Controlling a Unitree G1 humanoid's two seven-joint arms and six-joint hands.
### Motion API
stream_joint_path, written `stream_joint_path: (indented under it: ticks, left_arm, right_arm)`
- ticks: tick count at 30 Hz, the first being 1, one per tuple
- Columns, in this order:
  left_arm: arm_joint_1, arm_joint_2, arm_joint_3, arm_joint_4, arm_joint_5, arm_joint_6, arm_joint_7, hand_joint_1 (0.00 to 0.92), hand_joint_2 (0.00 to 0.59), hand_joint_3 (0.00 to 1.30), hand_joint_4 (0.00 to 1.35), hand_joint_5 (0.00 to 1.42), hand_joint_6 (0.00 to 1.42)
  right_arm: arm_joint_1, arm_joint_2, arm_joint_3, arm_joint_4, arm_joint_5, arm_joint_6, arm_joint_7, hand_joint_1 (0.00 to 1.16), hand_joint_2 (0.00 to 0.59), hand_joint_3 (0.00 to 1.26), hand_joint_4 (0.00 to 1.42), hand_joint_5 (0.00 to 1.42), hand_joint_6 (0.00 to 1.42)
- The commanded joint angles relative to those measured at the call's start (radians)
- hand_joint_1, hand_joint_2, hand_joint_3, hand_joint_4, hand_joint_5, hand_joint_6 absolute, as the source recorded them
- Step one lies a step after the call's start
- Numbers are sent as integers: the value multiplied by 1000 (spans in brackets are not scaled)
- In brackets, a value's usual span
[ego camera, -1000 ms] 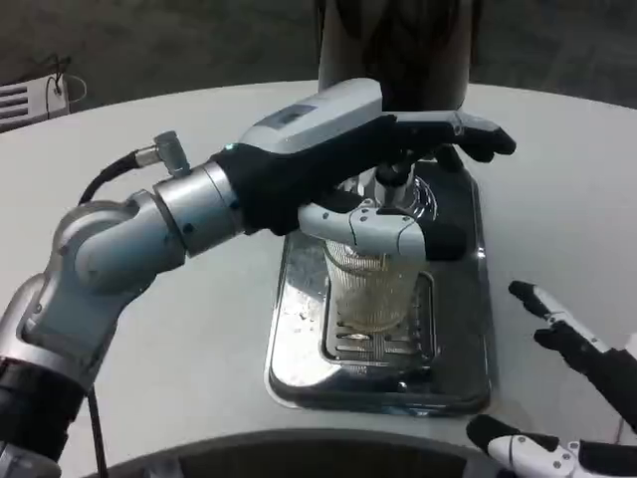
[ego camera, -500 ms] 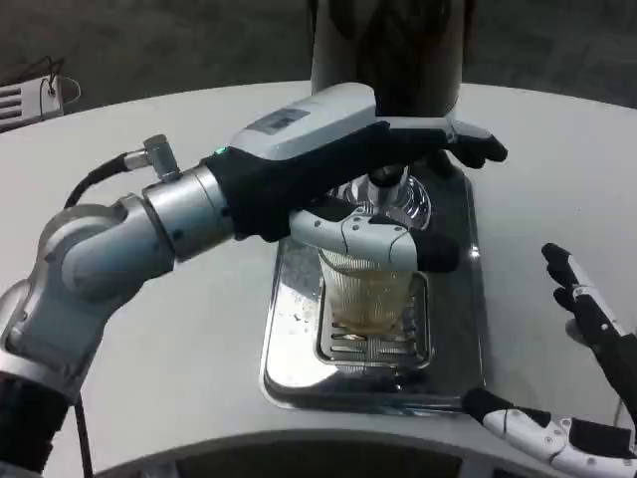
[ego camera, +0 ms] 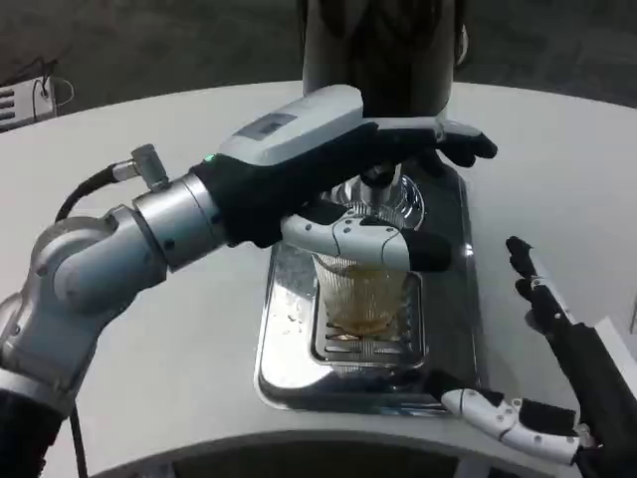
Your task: Grasp the cup under the faucet to collect the drink, then remove the cup.
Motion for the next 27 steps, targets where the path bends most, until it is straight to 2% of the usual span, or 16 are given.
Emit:
stream_joint_path:
  ticks: [1,15,27]
  left_arm:
    - [40,5,-11,-1,10,16,-12,0,60,252,250,316,296]
    - [53,4,-6,-10,1,29,7,0,62,251,246,316,304]
    - [60,10,8,-19,-3,35,15,0,67,255,250,316,310]
  right_arm:
    - [-15,-4,36,44,13,5,-34,791,213,0,0,28,62]
    - [-120,12,101,169,14,13,-126,792,208,0,0,28,62]
    - [-249,19,115,284,26,49,-180,792,208,0,0,28,63]
